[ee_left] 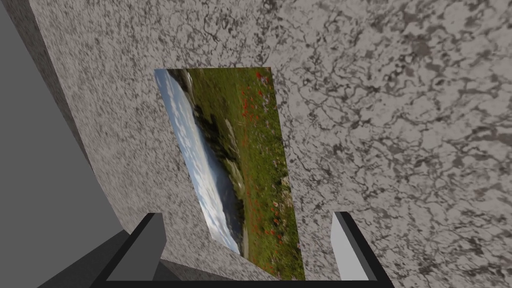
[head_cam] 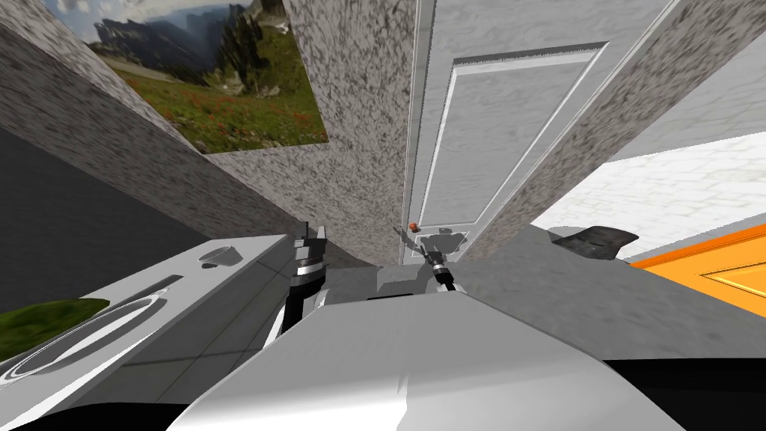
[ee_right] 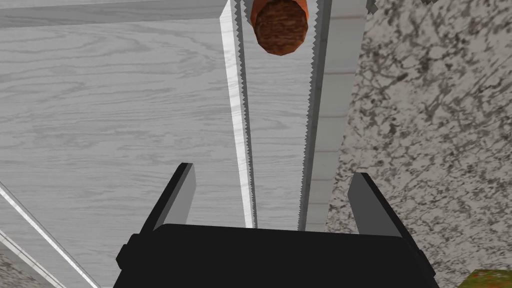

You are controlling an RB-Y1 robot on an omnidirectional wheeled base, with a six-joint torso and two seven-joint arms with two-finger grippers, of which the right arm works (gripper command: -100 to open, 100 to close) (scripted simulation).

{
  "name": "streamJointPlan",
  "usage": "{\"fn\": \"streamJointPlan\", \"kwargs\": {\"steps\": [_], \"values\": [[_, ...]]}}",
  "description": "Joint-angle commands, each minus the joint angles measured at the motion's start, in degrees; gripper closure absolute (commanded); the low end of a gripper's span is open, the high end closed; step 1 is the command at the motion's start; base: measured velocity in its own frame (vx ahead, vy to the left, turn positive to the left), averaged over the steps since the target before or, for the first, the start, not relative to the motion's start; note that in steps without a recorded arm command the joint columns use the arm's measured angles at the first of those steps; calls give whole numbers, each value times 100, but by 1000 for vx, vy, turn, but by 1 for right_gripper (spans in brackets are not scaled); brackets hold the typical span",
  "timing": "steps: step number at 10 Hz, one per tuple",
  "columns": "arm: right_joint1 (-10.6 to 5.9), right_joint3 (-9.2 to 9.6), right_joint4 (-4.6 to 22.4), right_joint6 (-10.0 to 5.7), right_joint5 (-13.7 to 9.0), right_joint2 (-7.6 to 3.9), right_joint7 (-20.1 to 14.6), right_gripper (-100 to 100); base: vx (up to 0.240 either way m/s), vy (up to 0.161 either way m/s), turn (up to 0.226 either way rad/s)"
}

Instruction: Pull the door open

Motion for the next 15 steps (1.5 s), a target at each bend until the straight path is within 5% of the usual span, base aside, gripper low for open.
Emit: {"fn": "streamJointPlan", "kwargs": {"steps": [1, 5, 7, 15], "values": [[-45, -37, 168, -36, 46, 14, 155, -100, 88, -13, 22], [-214, -151, 696, -150, 178, 61, 594, -100, 130, -11, 22], [-245, -158, 730, -139, 180, 48, 596, -100, 74, -10, 10], [-73, -522, 1140, -497, -87, -550, 282, -100, 185, 43, 105]]}}
